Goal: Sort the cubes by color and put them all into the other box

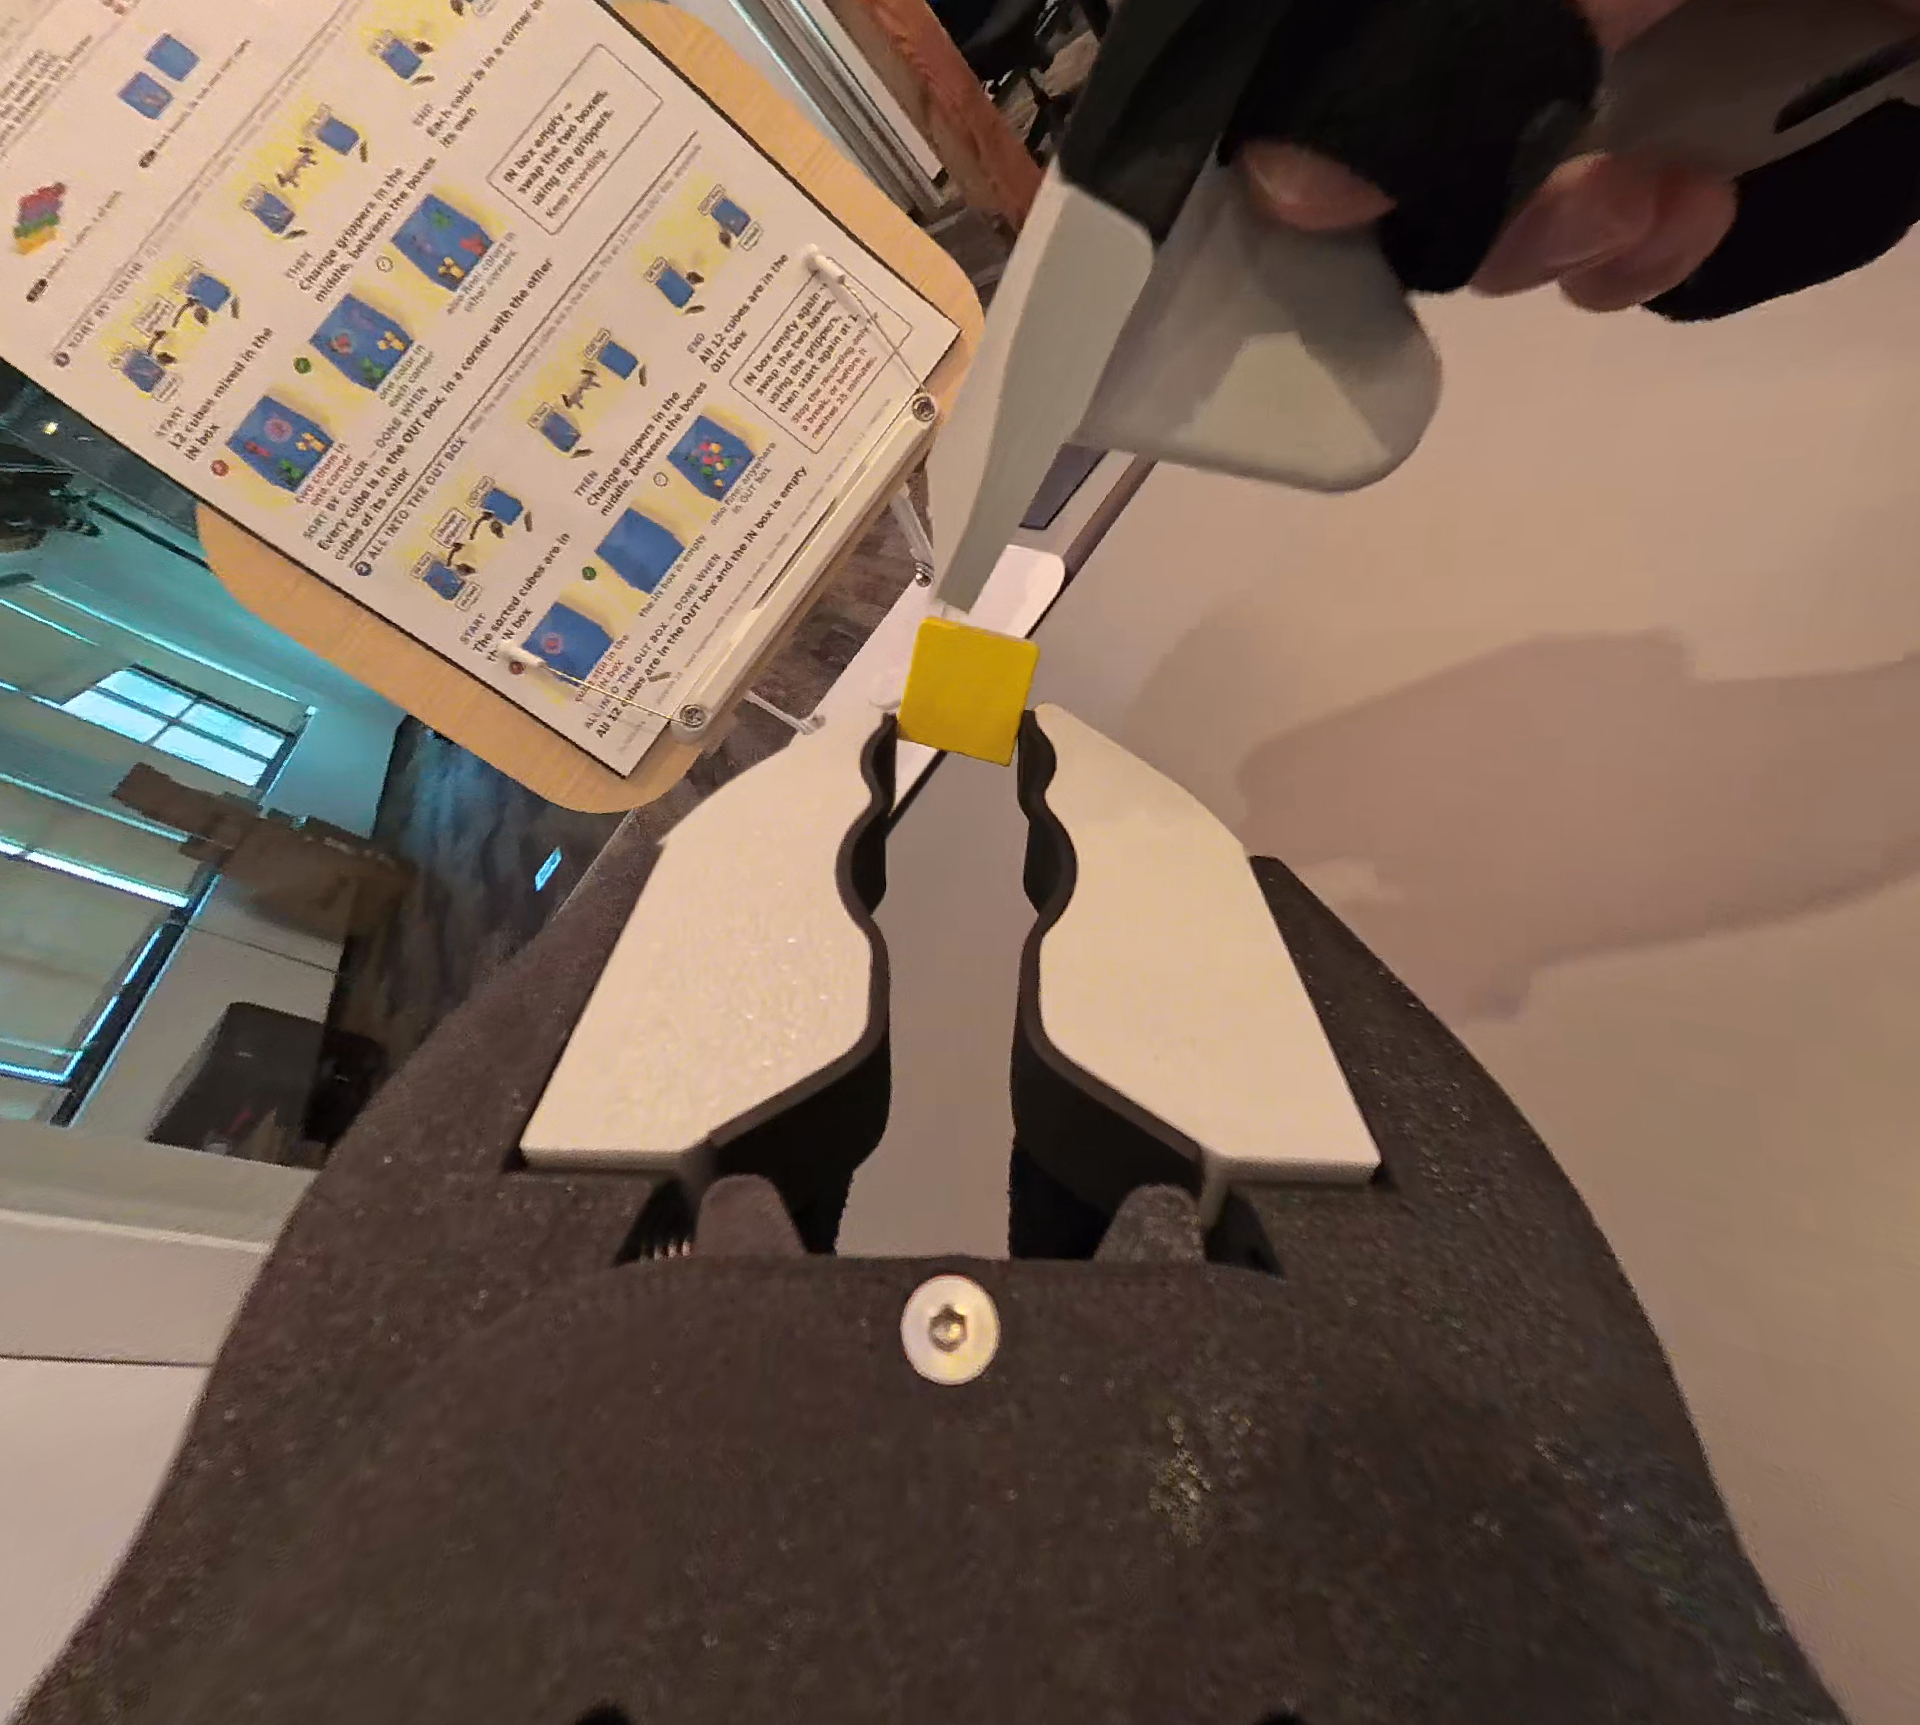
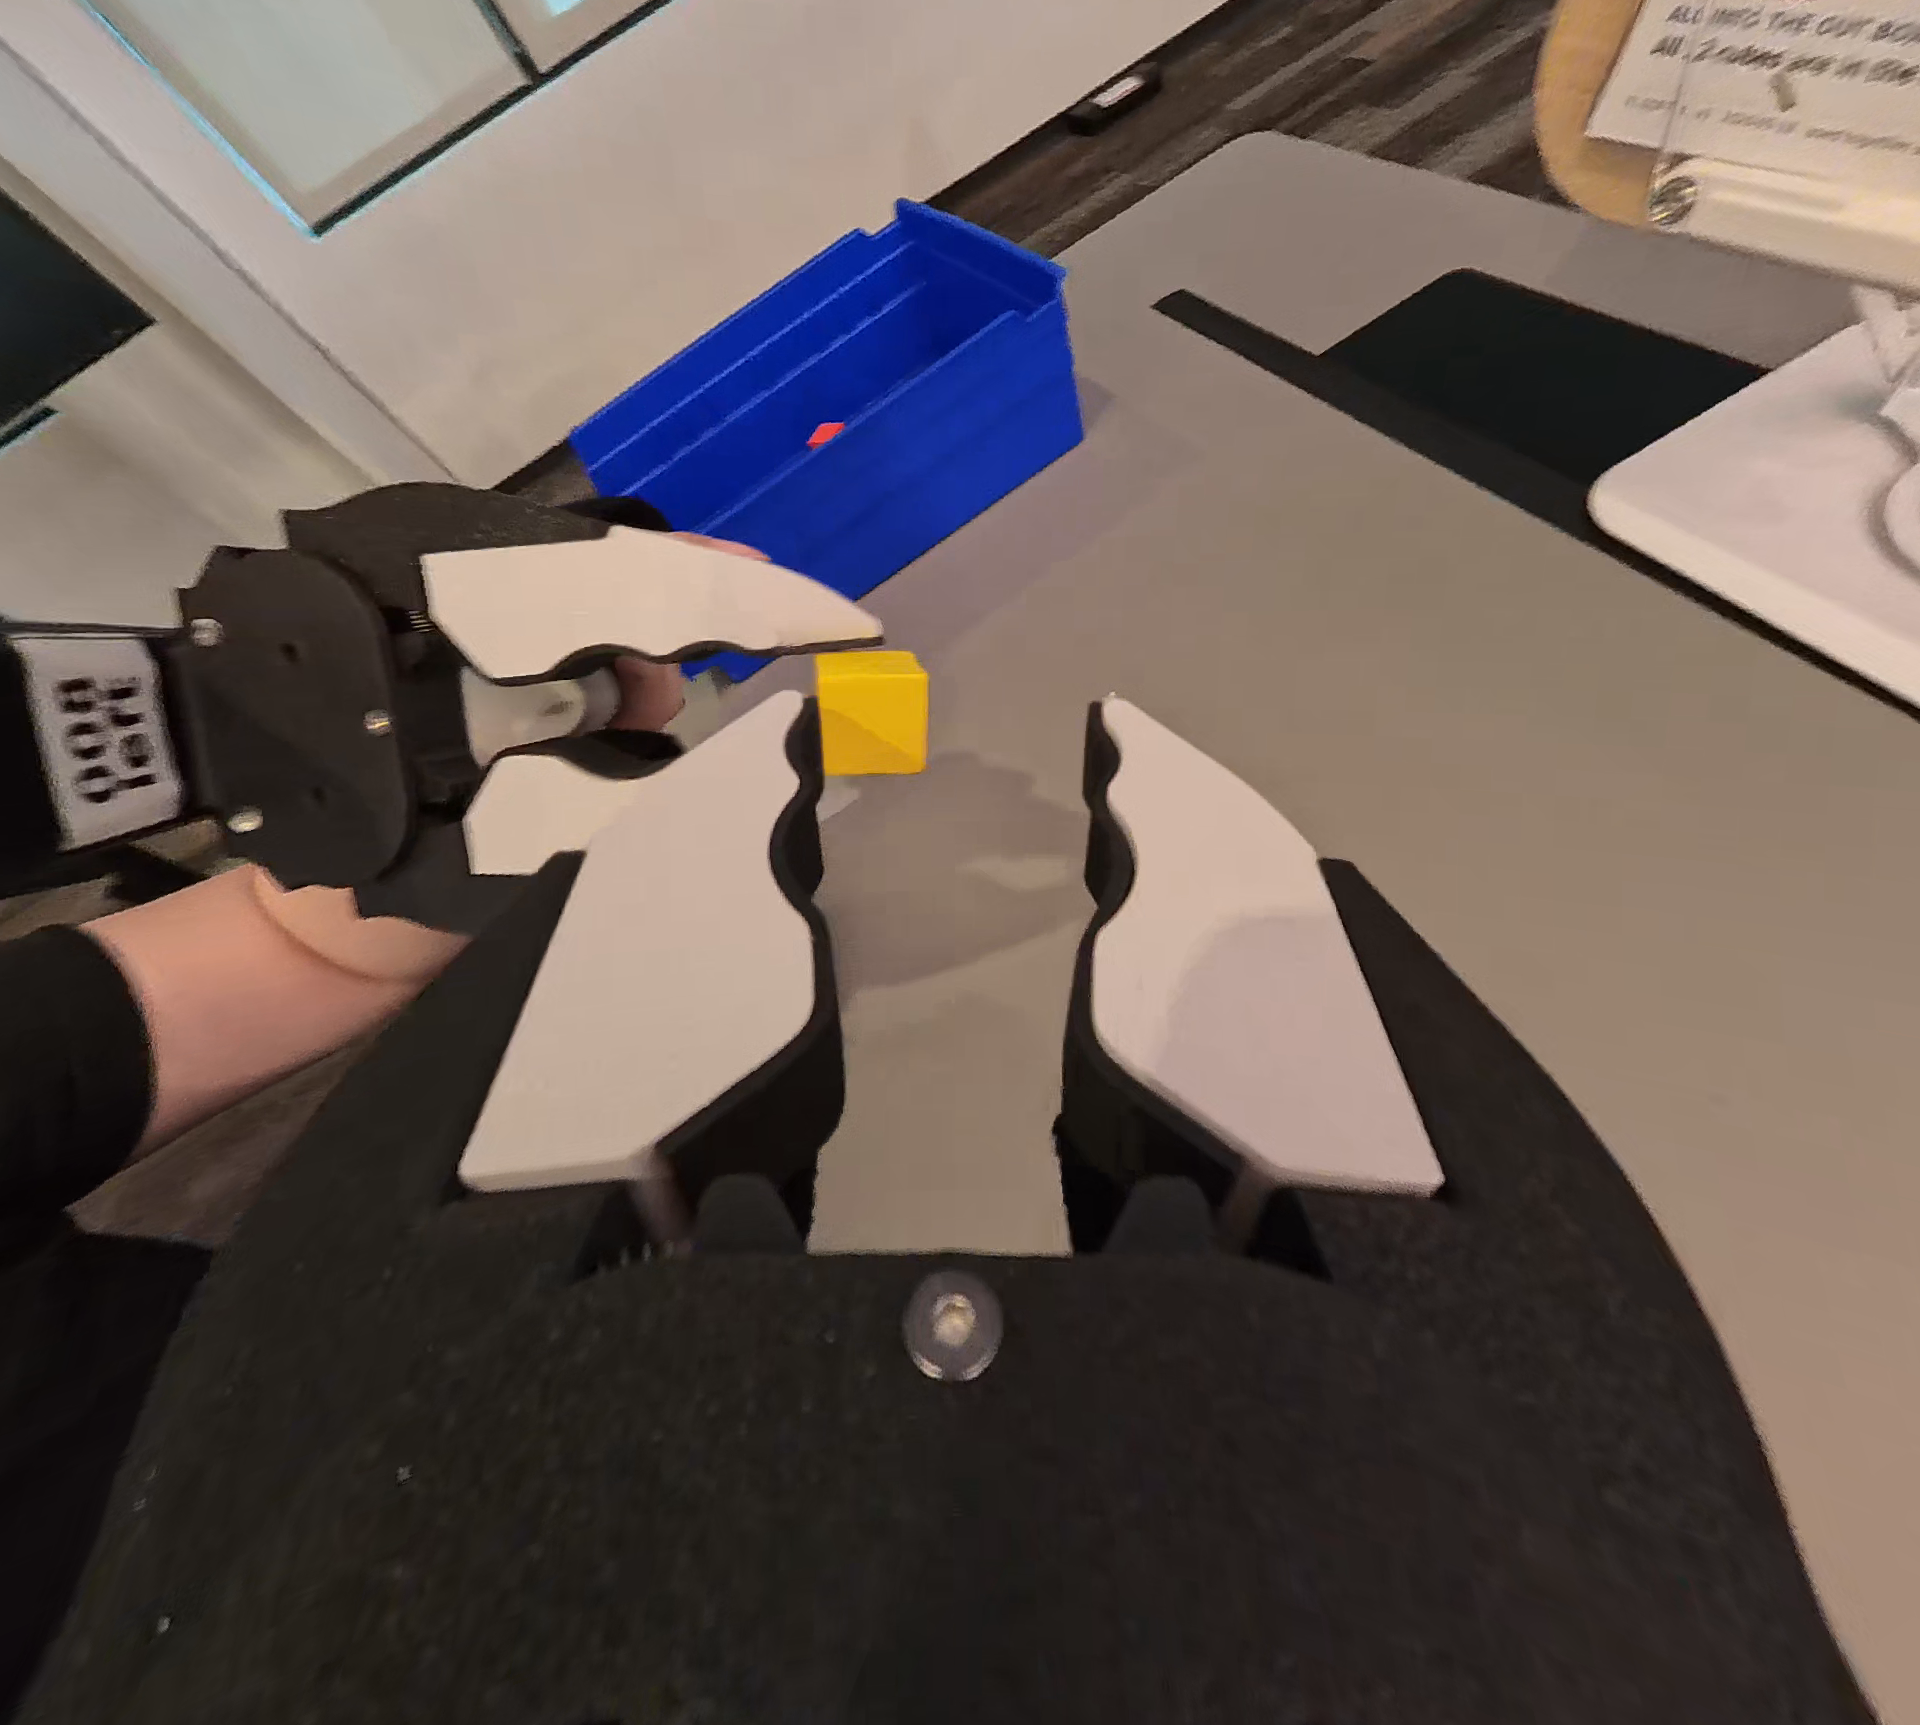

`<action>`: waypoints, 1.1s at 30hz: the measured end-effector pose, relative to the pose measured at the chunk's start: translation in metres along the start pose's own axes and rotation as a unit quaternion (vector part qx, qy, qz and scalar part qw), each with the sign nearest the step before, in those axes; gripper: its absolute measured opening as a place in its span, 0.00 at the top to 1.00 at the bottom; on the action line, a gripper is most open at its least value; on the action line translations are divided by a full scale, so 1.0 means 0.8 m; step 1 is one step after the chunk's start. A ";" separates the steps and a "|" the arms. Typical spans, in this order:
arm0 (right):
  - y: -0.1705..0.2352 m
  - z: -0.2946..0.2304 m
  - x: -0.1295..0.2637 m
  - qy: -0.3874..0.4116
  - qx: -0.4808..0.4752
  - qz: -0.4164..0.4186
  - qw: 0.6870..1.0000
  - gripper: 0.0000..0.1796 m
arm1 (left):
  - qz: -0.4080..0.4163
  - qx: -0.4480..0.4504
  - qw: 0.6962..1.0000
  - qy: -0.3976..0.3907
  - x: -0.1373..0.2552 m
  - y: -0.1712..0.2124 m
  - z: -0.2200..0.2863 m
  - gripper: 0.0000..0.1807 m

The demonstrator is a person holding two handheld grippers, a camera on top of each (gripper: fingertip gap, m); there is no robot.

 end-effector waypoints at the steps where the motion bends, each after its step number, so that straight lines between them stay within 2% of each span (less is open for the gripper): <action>1: 0.000 -0.001 0.002 -0.017 -0.007 -0.003 1.000 0.74 | -0.003 -0.004 1.000 -0.004 -0.002 0.000 -0.001 0.88; 5: 0.003 -0.002 -0.002 -0.039 -0.013 -0.013 0.999 0.73 | 0.005 -0.002 1.000 0.008 -0.006 -0.008 0.002 0.88; 6: 0.005 -0.003 -0.005 -0.041 -0.007 -0.023 0.999 0.75 | 0.008 -0.002 1.000 0.010 -0.007 -0.011 0.003 0.88; 7: 0.008 -0.005 -0.006 -0.052 0.007 -0.035 0.998 0.85 | 0.007 -0.004 1.000 0.011 -0.008 -0.013 0.004 0.88; 8: 0.006 -0.007 -0.005 -0.059 0.013 -0.034 0.998 0.88 | 0.002 -0.006 1.000 0.008 -0.009 -0.014 0.004 0.88; 13: 0.002 0.001 0.008 -0.020 0.045 -0.037 0.998 0.88 | 0.000 0.032 0.999 -0.002 -0.010 -0.016 0.013 0.88; 15: -0.007 0.008 0.026 -0.013 0.048 -0.025 0.998 0.88 | -0.013 0.057 0.998 0.005 -0.008 -0.008 0.020 0.83; 18: -0.026 0.024 0.089 0.032 0.066 -0.003 0.997 0.88 | -0.010 0.128 0.991 0.030 -0.002 0.010 0.047 0.83; 21: -0.037 0.044 0.200 0.132 0.089 0.041 0.986 0.88 | -0.021 0.137 0.990 0.029 0.006 0.036 0.070 0.87; 24: -0.018 0.081 0.312 0.214 0.053 0.051 0.974 0.88 | -0.037 0.133 0.990 0.018 0.018 0.058 0.075 0.91; 27: 0.018 0.155 0.397 0.308 -0.018 0.003 0.951 0.88 | -0.036 0.171 0.984 0.025 0.032 0.065 0.072 0.93; 29: 0.044 0.218 0.430 0.356 -0.089 -0.022 0.930 0.88 | -0.022 0.201 0.979 0.027 0.038 0.063 0.070 0.97; 33: 0.117 0.316 0.436 0.356 -0.188 -0.093 0.911 0.88 | -0.002 0.252 0.967 0.044 0.034 0.054 0.068 1.00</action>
Point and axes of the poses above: each gripper's, where its closed fingertips meet, x back along the fingers, y out of its underside, z = x × y across the jaws, the point moved 7 cm from there along x, back along the fingers, and after that the axes turned 10 degrees about y, right-handed, at the moved point
